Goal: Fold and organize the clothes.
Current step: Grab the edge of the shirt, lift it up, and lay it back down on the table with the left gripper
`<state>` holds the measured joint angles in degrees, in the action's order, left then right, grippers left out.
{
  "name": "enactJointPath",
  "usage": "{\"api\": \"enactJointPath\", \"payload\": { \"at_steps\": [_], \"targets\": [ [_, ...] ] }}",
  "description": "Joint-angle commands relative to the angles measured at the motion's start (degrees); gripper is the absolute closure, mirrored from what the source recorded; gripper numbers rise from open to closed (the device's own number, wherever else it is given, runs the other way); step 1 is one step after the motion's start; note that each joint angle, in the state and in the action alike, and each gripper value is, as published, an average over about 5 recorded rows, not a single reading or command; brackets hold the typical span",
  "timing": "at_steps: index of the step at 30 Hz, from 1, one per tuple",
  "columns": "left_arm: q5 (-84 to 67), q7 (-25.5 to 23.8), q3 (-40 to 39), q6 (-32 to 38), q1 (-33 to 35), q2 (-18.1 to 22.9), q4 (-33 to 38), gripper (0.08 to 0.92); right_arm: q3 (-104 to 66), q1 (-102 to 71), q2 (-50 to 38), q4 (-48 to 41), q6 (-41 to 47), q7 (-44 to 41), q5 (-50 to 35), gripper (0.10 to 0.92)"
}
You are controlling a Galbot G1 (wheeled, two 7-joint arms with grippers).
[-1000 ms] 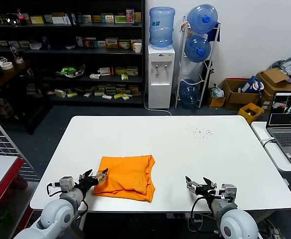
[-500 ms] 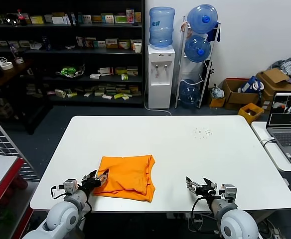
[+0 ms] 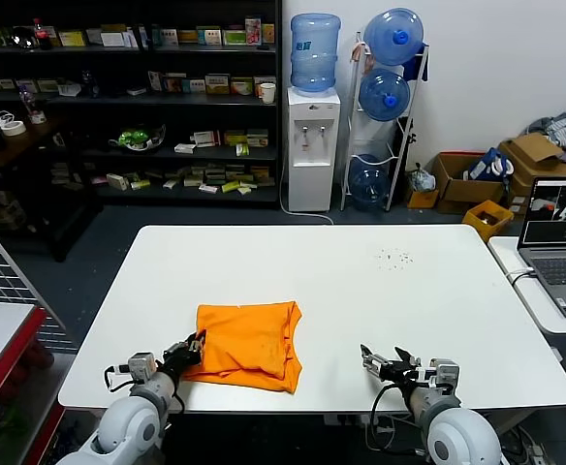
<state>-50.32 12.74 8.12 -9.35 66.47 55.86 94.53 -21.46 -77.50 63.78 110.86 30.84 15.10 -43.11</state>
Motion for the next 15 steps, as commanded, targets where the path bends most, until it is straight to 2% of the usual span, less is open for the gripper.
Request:
{"api": "enactJointPath", "payload": {
  "at_steps": [1, 5, 9, 15],
  "targets": [
    [1.5, 0.5, 0.3, 1.2, 0.4, 1.2, 0.5, 0.830, 0.0, 0.0, 0.1, -0.1, 0.0, 0.0, 0.0, 0.203],
    [3.3, 3.8, 0.7, -0.5, 1.3, 1.4, 5.2, 0.901, 0.1, 0.1, 0.1, -0.2, -0.1, 0.0, 0.0, 0.203],
    [4.1, 8.4, 1.3, -4.4, 2.5, 0.1, 13.2, 0.903, 0.3, 0.3, 0.0, -0.3, -0.2, -0.1, 0.0, 0.203],
    [2.5, 12.9, 2.5, -9.4, 3.4, -5.9, 21.6, 0.903, 1.1, 0.9, -0.3, -0.6, -0.5, -0.4, 0.0, 0.203]
  ]
}}
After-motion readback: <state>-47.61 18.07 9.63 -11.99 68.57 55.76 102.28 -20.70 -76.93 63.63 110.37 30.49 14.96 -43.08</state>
